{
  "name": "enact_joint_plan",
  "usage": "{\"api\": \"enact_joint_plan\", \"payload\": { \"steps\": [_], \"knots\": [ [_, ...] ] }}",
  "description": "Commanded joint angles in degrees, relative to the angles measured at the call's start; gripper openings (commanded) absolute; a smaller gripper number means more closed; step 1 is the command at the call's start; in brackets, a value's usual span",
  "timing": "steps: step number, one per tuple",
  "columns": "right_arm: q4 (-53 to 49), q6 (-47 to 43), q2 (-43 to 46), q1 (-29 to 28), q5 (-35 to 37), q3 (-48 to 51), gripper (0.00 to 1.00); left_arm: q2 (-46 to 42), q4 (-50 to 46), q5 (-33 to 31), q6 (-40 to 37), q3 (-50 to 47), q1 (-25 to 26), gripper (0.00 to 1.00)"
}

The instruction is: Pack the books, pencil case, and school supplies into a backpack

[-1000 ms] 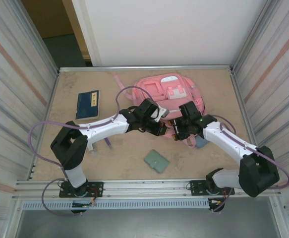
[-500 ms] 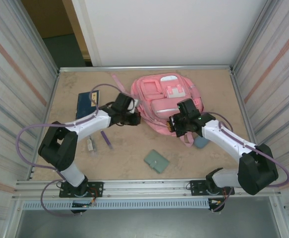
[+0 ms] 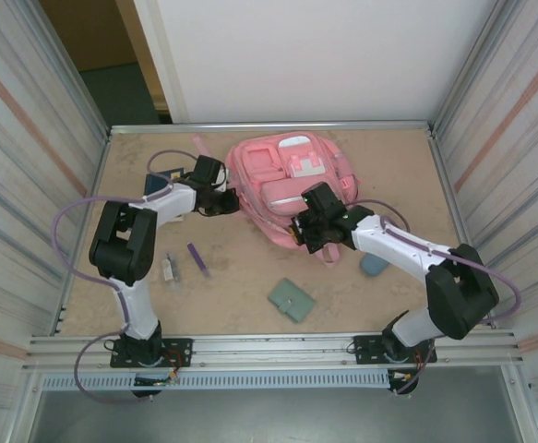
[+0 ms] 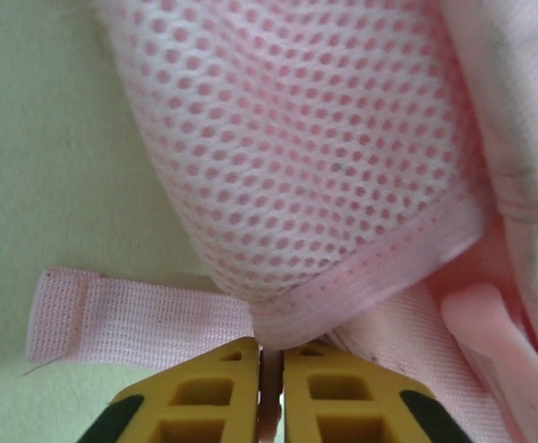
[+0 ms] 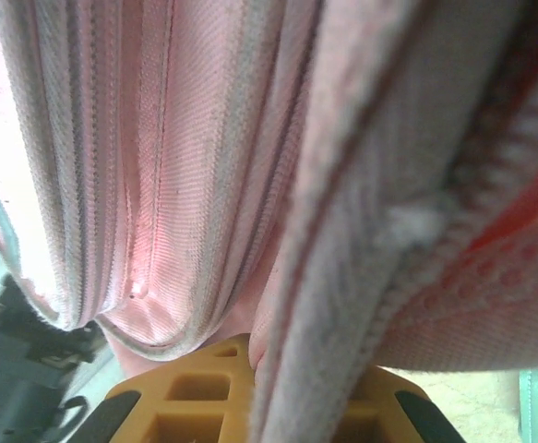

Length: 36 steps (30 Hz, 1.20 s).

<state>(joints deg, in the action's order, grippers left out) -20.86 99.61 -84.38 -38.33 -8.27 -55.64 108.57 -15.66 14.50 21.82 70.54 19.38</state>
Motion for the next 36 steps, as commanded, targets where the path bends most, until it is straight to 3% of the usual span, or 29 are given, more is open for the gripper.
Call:
{"api": "enact_joint_plan", "payload": {
  "steps": [1,3,5,9,13,17,21,27,31,36],
  "knots": [
    [-3.06,0.16,-1.04,-1.96,1.06,-2.42,0.20,-0.03,-0.31,-5.76,-0.47,2.08,-2.38,0.23],
    [-2.61,0.10,-2.79,-2.50,0.91,-2.89,0.37,-1.84,-0.27,-4.74,0.03,0.78,-2.36,0.35],
    [-3.18,-0.37,-4.45,-2.44,0.54,-3.15,0.48,-4.86,-0.50,-4.56,1.15,-1.43,-2.33,0.40],
    [-3.58,-1.20,-4.52,-2.45,0.74,-1.59,0.60,-11.80,-2.16,-2.16,2.62,-6.51,-2.40,0.42],
    [-6.08,-8.39,-0.67,-1.63,4.02,-1.76,0.71,-18.77,-1.72,5.21,4.94,-12.01,-0.90,0.45],
    [-14.38,-16.62,5.17,1.50,10.60,-2.79,0.75,-24.42,-2.47,4.57,7.90,-16.11,4.29,0.47],
    [-15.35,-26.82,12.08,7.48,13.81,-0.31,0.76,-26.90,-0.43,1.49,11.66,-18.50,10.79,0.55],
    [-13.15,-47.20,18.45,16.96,8.70,2.56,0.88,-23.24,1.18,-2.71,16.41,-16.96,15.88,0.59],
    [-14.25,-51.98,20.83,22.14,2.93,4.08,0.92,-22.14,4.91,-5.72,19.58,-17.00,20.17,0.60],
    [-17.35,-58.53,24.50,23.04,1.52,5.38,0.94,-21.90,6.04,-9.57,21.66,-17.94,23.32,0.62]
  ]
}}
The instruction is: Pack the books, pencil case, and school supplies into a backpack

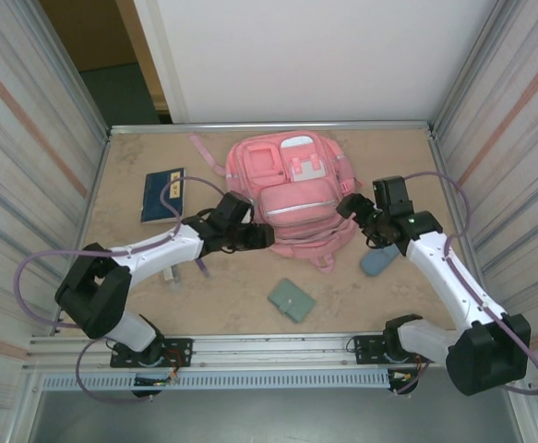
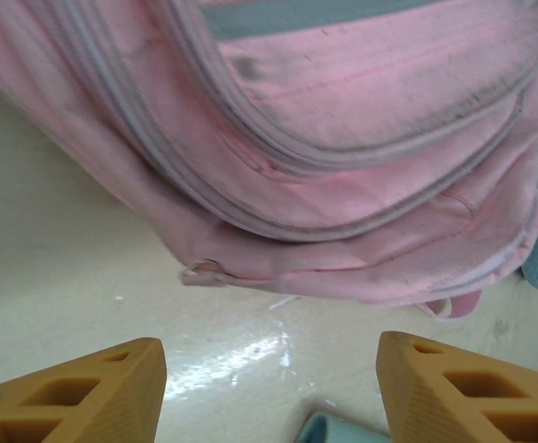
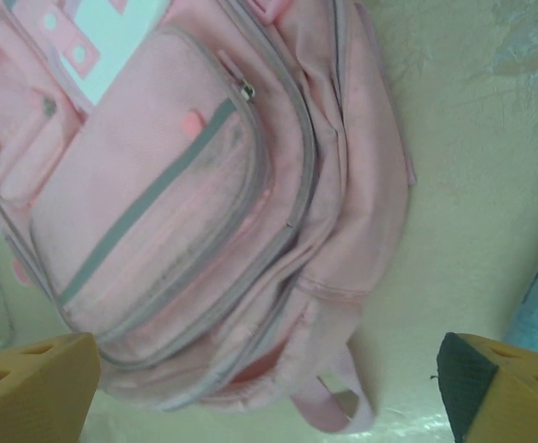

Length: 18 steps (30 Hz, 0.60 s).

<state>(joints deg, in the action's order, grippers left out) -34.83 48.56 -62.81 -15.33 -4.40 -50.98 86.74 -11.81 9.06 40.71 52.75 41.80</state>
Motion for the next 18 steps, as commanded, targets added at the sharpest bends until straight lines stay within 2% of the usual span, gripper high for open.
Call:
{"api": "enact_joint_plan", "payload": {
  "steps": [1,5,10,13,18],
  "knots": [
    [-4.31,-8.03,3.76,0.05,-2.04,1.03,0.94,0.07,2.37,-4.21,3.15,-0.43,1.02,0.62],
    [-7.43,-8.51,7.80,-0.12,-2.03,3.48,0.95,1.21,0.32,-5.25,2.14,0.09,0.92,0.62],
    [-8.24,-8.21,9.09,-0.22,-7.48,5.21,0.91,2.54,3.29,-6.20,1.74,-0.61,-0.03,0.63],
    [-6.97,-8.60,6.85,-0.08,-11.05,4.10,0.88,4.23,3.47,-6.42,2.48,0.76,-0.14,0.63],
    [-1.34,-6.94,-4.99,0.90,-14.69,-0.10,0.83,5.50,4.01,-8.62,4.75,1.28,-0.45,0.64]
  ]
}}
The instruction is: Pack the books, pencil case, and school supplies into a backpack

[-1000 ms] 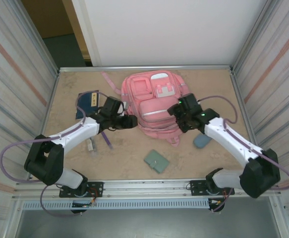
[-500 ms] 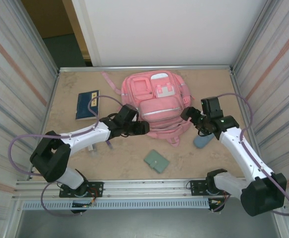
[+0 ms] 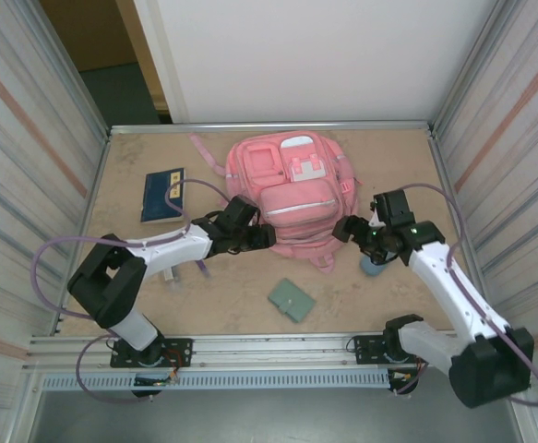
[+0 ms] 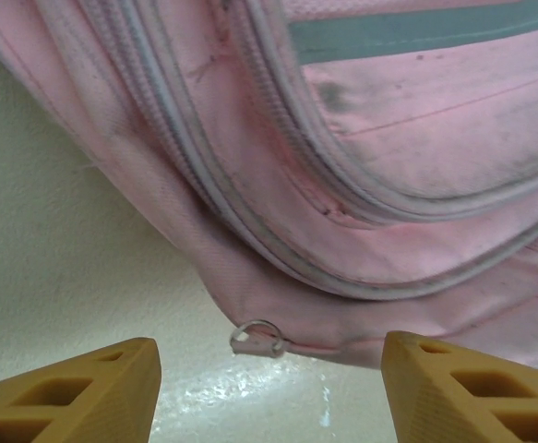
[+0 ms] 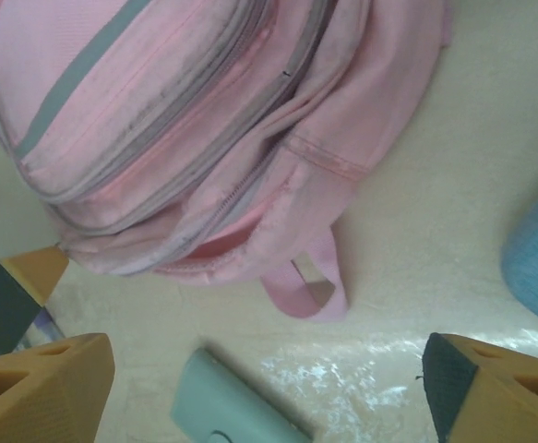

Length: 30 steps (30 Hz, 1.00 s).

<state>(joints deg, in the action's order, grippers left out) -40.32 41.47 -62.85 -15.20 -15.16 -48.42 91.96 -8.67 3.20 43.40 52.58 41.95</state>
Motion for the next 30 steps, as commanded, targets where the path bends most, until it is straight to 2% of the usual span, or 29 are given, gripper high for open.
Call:
{"api": "enact_joint_plan", "payload": {
  "steps": [1,3,8,12,15,16,18,23,27,30],
  "knots": [
    [5.97,0.54,-7.32,1.29,-4.92,-3.31,0.80,0.43,0.99,-3.22,2.36,1.41,-0.65,0.64],
    [9.07,0.71,-12.67,1.74,-5.13,-5.48,0.76,0.79,1.99,-4.47,3.14,0.97,-0.77,0.63],
    [13.94,1.50,-26.77,3.21,-3.77,-11.32,0.67,3.32,6.82,-2.54,6.72,-0.47,-3.15,0.60],
    [18.95,3.19,-34.77,3.56,-6.12,-13.56,0.65,4.57,11.57,-2.90,8.27,-1.40,-3.74,0.57],
    [21.28,3.91,-39.53,3.10,-7.40,-15.39,0.55,6.83,14.15,-3.49,8.16,-0.44,-3.75,0.52],
    [22.08,4.25,-40.54,2.91,-7.64,-15.66,0.47,7.85,15.10,-3.10,8.23,0.06,-3.95,0.50],
    [22.66,5.03,-40.13,2.10,-7.22,-15.58,0.24,9.48,15.87,-2.29,8.63,1.24,-4.19,0.44],
    [23.35,8.96,-31.21,0.62,-6.46,-12.69,0.00,8.73,12.83,1.85,8.20,4.81,-7.99,0.16],
    [22.03,10.51,-26.34,0.69,-8.96,-14.26,0.00,5.67,8.07,5.75,3.70,10.22,-11.09,0.00],
    [21.22,11.87,-25.24,0.70,-10.93,-16.51,0.00,4.54,2.40,7.70,-0.22,16.68,-11.63,0.00]
  ]
}}
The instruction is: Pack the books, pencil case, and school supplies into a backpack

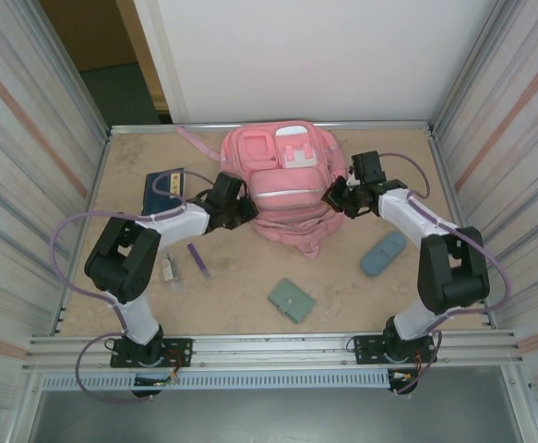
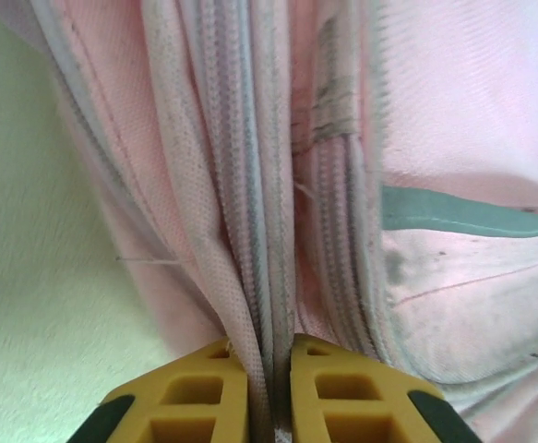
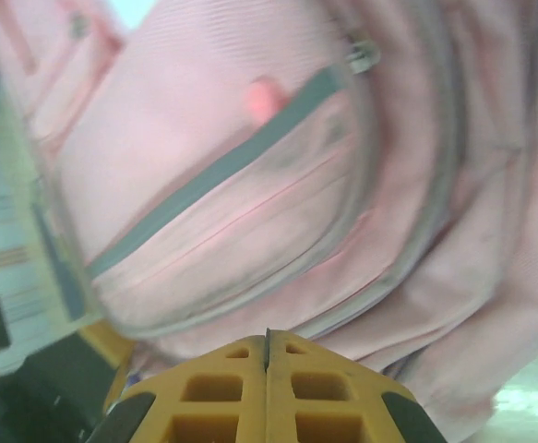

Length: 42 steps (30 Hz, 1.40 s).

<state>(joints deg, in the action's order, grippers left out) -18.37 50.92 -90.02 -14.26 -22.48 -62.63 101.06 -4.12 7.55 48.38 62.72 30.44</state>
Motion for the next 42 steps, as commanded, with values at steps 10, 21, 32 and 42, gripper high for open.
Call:
{"api": "enact_joint_plan", "payload": {
  "steps": [10,21,32,42],
  "knots": [
    [-8.95,-2.88,-3.32,5.19,-4.77,-9.24,0.63,-0.91,-6.99,19.37,-1.78,17.88,-4.27,0.00],
    [-4.86,0.60,-7.04,11.05,-8.36,-2.39,0.83,1.05,-2.66,29.45,7.40,20.73,-6.88,0.00],
    [13.09,19.97,-10.29,6.88,-12.54,-3.45,0.09,-2.53,-1.37,28.40,4.34,15.87,-6.94,0.00],
    [14.48,24.06,2.75,4.71,-7.54,-4.70,0.00,-0.59,-8.44,24.64,-5.01,20.57,-10.92,0.00]
  ]
}}
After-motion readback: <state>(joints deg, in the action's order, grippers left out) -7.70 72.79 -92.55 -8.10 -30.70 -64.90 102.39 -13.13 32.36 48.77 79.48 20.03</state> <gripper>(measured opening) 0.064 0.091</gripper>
